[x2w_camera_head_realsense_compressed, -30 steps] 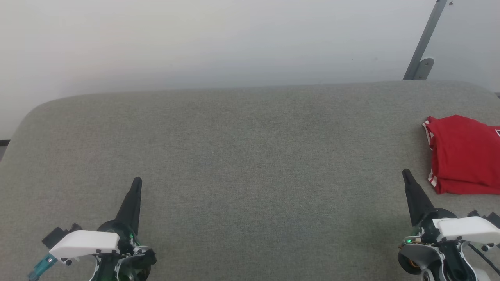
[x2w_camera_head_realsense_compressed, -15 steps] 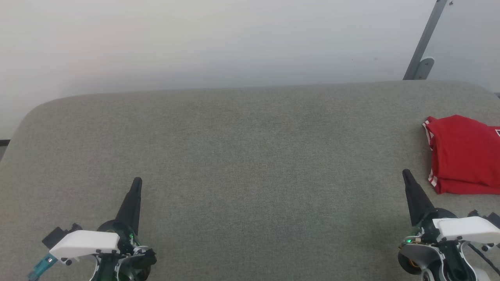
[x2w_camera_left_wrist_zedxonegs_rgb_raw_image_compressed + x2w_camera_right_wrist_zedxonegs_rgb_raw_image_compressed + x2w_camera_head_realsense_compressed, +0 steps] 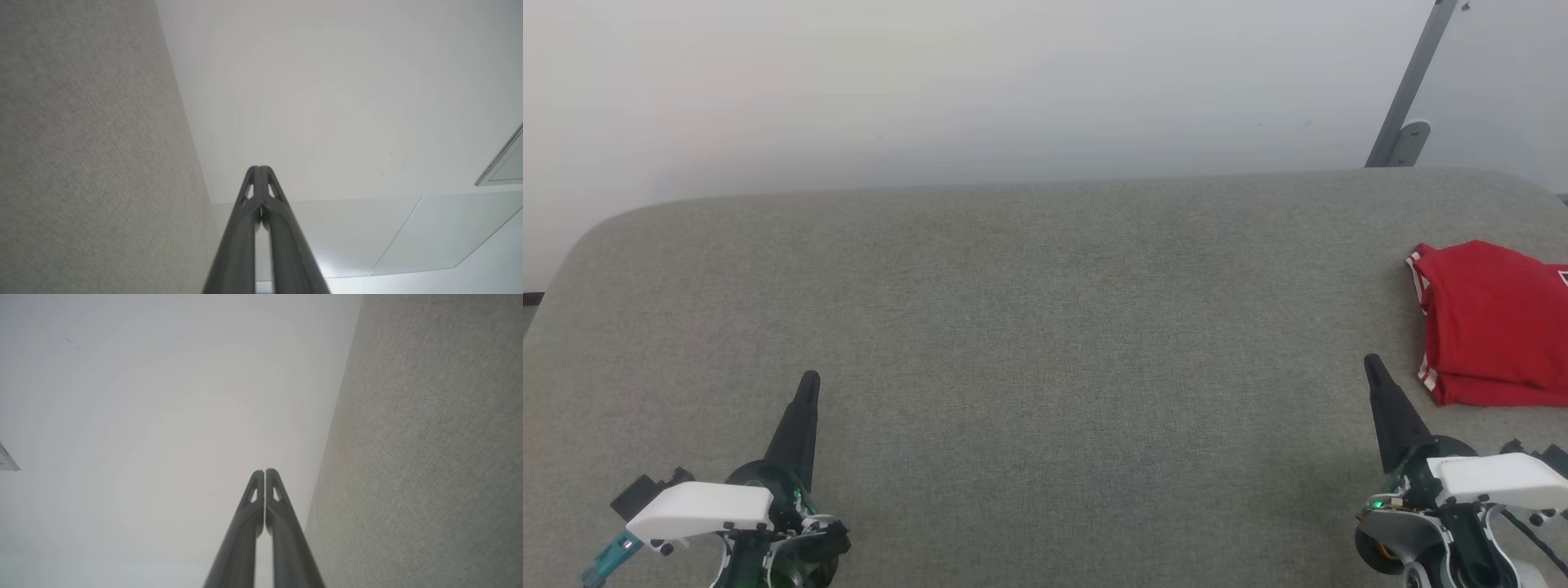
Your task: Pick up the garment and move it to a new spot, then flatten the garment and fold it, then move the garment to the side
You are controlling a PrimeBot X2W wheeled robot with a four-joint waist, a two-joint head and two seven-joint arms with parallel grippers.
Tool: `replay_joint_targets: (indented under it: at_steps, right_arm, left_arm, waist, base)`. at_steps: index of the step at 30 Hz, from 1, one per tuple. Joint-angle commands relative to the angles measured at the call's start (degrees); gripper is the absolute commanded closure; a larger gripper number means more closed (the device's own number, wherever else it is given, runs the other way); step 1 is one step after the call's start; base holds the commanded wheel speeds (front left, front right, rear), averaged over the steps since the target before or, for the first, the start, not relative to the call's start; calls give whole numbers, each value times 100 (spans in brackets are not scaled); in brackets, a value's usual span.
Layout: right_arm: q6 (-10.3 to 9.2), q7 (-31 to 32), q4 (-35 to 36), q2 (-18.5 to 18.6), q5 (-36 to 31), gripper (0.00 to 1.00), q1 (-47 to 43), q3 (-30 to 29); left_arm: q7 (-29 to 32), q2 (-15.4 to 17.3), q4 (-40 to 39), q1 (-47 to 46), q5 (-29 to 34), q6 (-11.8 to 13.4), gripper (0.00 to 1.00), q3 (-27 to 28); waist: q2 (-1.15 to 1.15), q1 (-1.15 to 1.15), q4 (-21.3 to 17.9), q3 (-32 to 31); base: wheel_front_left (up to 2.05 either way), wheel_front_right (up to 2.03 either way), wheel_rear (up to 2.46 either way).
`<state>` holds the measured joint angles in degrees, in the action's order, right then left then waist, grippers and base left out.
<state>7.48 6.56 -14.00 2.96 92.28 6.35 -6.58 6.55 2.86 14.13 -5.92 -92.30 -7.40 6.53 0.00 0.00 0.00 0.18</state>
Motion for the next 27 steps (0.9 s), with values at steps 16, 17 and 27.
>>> replay_joint_targets:
  at_steps: [16, 17, 27]
  right_arm:
    - [1, 16, 13, -21, 25, 100, -34, -3]
    - [1, 16, 13, -21, 25, 100, -34, -1]
    - [1, 16, 13, -21, 25, 100, -34, -2]
  left_arm:
    - [17, -13, -16, -66, -21, -16, 100, -4]
    - [17, -13, -16, -66, -21, -16, 100, -4]
    - [17, -13, -16, -66, -20, -16, 100, -4]
  waist:
    - [0, 0, 0, 0]
    - [0, 0, 0, 0]
    - [0, 0, 0, 0]
  base:
    - [0, 0, 0]
    - [0, 0, 0]
    - [0, 0, 0]
